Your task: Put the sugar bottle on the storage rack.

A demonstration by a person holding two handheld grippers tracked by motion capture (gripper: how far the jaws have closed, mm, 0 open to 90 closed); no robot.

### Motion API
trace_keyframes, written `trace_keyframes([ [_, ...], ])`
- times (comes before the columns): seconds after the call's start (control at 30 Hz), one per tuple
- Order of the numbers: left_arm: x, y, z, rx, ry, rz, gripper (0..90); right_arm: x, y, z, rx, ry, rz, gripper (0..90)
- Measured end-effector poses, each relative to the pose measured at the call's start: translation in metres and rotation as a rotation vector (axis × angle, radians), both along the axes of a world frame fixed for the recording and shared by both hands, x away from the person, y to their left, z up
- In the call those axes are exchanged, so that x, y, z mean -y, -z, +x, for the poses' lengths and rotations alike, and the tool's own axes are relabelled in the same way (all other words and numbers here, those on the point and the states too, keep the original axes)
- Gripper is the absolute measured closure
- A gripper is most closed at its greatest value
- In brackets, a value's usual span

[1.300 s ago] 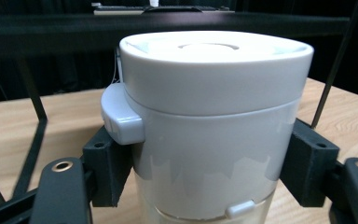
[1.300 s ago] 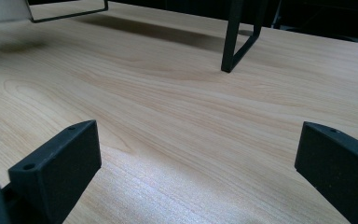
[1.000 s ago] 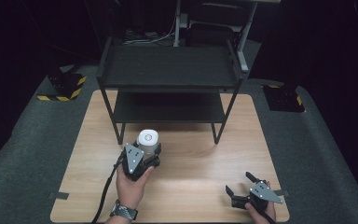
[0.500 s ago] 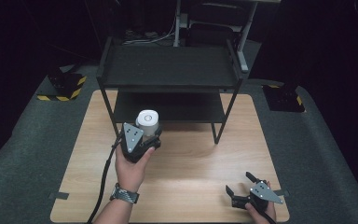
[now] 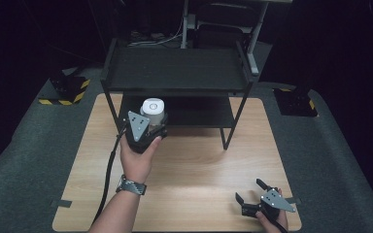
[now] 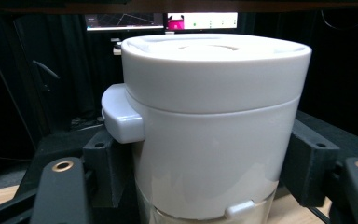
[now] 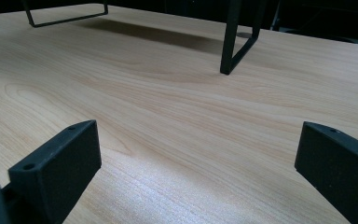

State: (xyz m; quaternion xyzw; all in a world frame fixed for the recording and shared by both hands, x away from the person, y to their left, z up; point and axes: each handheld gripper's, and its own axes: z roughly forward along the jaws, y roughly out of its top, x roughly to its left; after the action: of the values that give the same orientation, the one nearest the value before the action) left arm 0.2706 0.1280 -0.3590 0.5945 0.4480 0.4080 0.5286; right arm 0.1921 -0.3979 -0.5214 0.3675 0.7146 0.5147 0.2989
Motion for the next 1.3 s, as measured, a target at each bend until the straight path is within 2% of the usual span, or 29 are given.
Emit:
trace_keyframes([
  [0.5, 0.005, 0.003, 0.029, 0.013, -0.043, 0.009, 28.7, 0.001, 0.000, 0.000, 0.002, -0.004, 0.003, 0.1],
  [0.8, 0.011, 0.009, 0.058, 0.021, -0.070, 0.020, 28.7, 0.001, 0.001, 0.000, 0.003, -0.004, 0.004, 0.1],
  [0.9, 0.012, 0.010, 0.062, 0.022, -0.076, 0.020, 28.7, 0.001, 0.001, 0.000, 0.005, -0.006, 0.003, 0.1],
  [1.17, 0.016, 0.019, 0.077, 0.021, -0.096, -0.010, 28.7, 0.002, 0.001, 0.000, 0.011, -0.011, 0.000, 0.1],
  [1.3, 0.018, 0.023, 0.080, 0.030, -0.101, -0.009, 28.7, 0.002, 0.002, 0.000, 0.011, -0.010, 0.002, 0.1],
])
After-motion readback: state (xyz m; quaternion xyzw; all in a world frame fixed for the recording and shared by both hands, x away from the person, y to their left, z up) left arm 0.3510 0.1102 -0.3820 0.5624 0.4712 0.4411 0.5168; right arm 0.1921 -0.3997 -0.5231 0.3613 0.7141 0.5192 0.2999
